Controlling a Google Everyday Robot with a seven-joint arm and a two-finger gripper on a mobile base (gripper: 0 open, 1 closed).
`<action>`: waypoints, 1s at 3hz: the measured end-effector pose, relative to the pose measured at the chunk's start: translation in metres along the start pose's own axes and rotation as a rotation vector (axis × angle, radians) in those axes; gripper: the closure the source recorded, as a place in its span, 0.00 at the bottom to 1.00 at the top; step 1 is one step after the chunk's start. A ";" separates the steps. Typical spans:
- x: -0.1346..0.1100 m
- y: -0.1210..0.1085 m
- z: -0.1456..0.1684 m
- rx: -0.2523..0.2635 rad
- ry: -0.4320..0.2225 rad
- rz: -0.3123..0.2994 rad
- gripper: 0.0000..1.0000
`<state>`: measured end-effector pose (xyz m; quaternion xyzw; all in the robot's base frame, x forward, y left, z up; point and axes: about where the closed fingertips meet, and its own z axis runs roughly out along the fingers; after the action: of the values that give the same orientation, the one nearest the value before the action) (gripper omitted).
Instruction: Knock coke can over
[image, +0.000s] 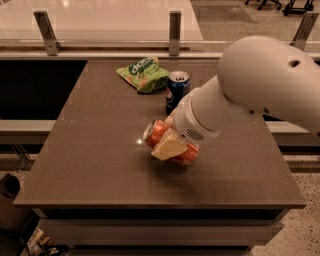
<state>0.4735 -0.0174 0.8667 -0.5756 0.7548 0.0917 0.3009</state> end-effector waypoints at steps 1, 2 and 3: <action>0.000 0.009 0.019 0.008 0.113 -0.027 1.00; -0.001 0.015 0.039 0.003 0.187 -0.050 1.00; -0.004 0.019 0.048 -0.007 0.202 -0.061 1.00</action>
Offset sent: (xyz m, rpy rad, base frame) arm 0.0027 0.0396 -0.0551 -0.2896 0.0579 0.0039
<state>0.4731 0.0152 0.8264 -0.6058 0.7630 0.0268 0.2240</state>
